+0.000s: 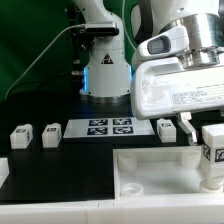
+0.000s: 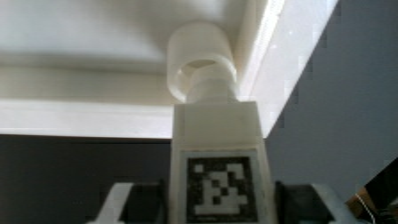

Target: Assemble one leg

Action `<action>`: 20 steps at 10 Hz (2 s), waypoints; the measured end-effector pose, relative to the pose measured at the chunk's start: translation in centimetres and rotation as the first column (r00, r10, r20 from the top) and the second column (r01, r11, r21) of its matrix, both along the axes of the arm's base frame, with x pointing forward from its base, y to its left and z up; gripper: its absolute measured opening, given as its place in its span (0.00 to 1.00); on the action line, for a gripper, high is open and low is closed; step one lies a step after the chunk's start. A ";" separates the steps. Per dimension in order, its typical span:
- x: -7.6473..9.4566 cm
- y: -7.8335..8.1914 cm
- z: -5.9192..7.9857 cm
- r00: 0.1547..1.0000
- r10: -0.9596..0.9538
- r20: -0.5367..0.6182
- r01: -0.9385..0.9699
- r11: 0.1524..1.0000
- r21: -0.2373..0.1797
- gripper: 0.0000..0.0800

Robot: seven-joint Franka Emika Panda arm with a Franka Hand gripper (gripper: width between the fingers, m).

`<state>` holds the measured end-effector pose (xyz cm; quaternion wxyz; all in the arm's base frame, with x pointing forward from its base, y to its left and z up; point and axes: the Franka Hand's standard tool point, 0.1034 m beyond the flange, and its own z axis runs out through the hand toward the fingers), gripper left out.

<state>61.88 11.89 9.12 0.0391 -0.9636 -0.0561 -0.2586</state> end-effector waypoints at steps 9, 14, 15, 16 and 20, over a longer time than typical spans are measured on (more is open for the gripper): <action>-0.4 -0.1 -1.7 0.998 -0.023 0.051 0.023 1.000 0.010 0.37; -0.4 -0.2 -1.7 0.997 -0.044 0.066 0.043 0.999 0.010 0.67; -0.4 -0.2 -1.7 0.997 -0.041 0.066 0.041 0.999 0.009 0.67; -0.4 -0.2 -1.7 0.997 -0.039 0.067 0.038 0.999 0.007 0.77; -0.4 -0.2 -1.7 0.997 -0.032 0.067 0.032 0.999 0.002 0.81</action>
Offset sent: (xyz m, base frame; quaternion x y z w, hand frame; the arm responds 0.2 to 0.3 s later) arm -0.0079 -0.0070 -0.0105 -0.0063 0.0036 -0.0015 1.0000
